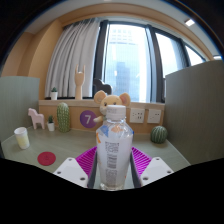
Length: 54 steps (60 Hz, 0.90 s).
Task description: Pour water
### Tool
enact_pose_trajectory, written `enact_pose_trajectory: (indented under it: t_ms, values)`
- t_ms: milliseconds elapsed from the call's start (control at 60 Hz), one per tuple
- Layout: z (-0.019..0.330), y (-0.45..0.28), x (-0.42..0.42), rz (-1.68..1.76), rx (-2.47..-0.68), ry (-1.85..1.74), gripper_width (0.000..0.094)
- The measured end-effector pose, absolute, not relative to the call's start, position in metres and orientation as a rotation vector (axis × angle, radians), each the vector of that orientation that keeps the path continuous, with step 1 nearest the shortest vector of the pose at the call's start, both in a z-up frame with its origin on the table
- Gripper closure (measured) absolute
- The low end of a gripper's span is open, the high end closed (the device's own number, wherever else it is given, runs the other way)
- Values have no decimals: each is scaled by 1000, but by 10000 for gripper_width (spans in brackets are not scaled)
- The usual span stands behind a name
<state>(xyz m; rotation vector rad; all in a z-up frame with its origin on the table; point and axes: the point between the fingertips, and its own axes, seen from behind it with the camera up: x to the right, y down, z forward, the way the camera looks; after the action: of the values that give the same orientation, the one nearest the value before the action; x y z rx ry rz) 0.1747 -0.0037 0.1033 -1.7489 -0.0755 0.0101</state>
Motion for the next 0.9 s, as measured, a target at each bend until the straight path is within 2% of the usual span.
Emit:
enact_pose_trajectory:
  t_ms: [167, 183, 400, 567, 767, 900]
  values:
    - [103, -4, 177, -11, -1713, -27, 565]
    - [103, -3, 178, -13, -1711, -20, 609]
    - [105, -2, 193, -125, -1729, 15, 612]
    - [133, 0, 159, -329, -1709, -134, 613]
    - [190, 13, 51, -749, -1491, -575, 614]
    - [206, 19, -36, -960, -1304, -863, 613]
